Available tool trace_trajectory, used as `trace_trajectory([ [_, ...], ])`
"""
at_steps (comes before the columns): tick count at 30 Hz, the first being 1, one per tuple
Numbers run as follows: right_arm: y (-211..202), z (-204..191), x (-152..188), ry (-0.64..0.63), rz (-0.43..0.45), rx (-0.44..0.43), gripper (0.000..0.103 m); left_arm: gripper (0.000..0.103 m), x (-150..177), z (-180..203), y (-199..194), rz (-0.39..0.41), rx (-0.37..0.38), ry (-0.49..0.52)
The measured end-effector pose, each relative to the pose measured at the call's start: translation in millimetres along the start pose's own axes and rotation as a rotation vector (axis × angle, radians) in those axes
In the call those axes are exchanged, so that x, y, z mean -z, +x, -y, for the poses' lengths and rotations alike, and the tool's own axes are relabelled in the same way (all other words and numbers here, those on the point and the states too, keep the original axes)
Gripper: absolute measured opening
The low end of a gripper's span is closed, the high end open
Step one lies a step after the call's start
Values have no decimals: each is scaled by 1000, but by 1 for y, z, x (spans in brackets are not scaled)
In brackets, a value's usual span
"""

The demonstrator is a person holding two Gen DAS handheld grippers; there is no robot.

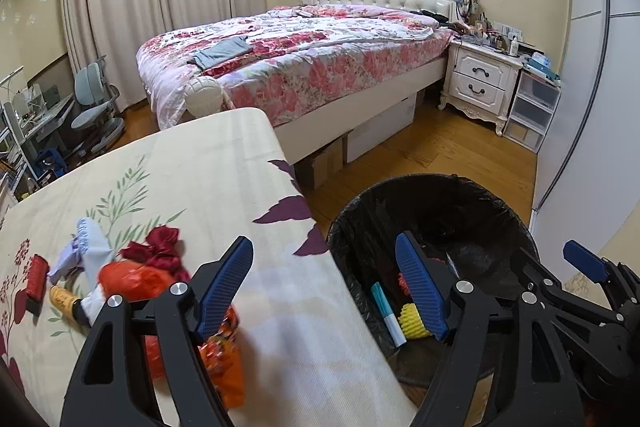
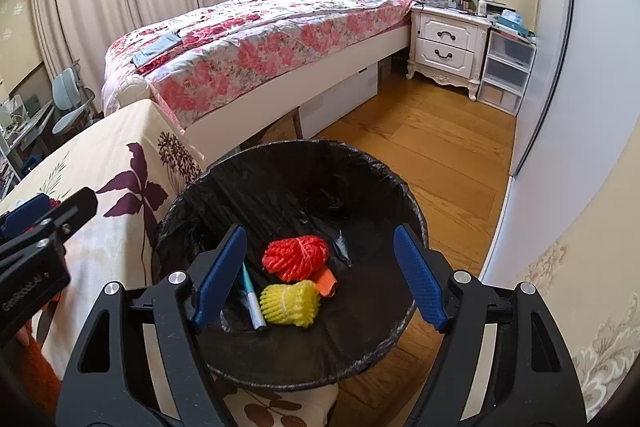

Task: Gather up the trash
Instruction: 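Move both grippers back from the bin toward the remaining items, then grasp the orange plastic bag with the right gripper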

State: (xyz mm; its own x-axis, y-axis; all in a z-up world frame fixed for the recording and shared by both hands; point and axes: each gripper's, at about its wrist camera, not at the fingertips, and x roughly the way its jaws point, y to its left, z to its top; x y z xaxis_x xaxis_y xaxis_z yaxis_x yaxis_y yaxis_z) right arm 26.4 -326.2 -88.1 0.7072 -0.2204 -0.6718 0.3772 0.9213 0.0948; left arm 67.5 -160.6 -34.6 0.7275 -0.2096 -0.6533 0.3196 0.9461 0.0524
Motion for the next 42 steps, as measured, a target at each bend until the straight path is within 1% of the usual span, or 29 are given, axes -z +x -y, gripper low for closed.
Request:
trace_trajectory([
  [6, -17, -9, 6, -1, 4, -27, 74, 76, 10, -22, -27, 11, -17, -18],
  [10, -29, -27, 10, -32, 17, -55, 74, 76, 16, -46, -45, 22, -37, -41],
  [15, -41, -53, 14, -77, 23, -106, 74, 77, 27, -82, -61, 27, -84, -91],
  [19, -47, -80, 18, -126, 23, -146, 74, 77, 38, -107, -67, 20, -143, -118],
  [24, -53, -114, 23, -183, 14, -198, 74, 77, 51, -140, -65, -16, -196, -165],
  [30, -62, -153, 27, -258, 18, -259, 74, 77, 60, -168, -72, -23, -233, -203],
  [38, -59, -188, 33, -315, -2, -306, 73, 77, 71, -192, -77, -26, -265, -247],
  [39, -58, -191, 34, -320, -7, -306, 69, 77, 73, -195, -76, -31, -266, -253],
  [40, -55, -192, 35, -323, -15, -308, 61, 77, 74, -196, -76, -35, -267, -258],
  [42, -50, -194, 36, -318, -34, -312, 58, 77, 77, -199, -76, -42, -267, -265],
])
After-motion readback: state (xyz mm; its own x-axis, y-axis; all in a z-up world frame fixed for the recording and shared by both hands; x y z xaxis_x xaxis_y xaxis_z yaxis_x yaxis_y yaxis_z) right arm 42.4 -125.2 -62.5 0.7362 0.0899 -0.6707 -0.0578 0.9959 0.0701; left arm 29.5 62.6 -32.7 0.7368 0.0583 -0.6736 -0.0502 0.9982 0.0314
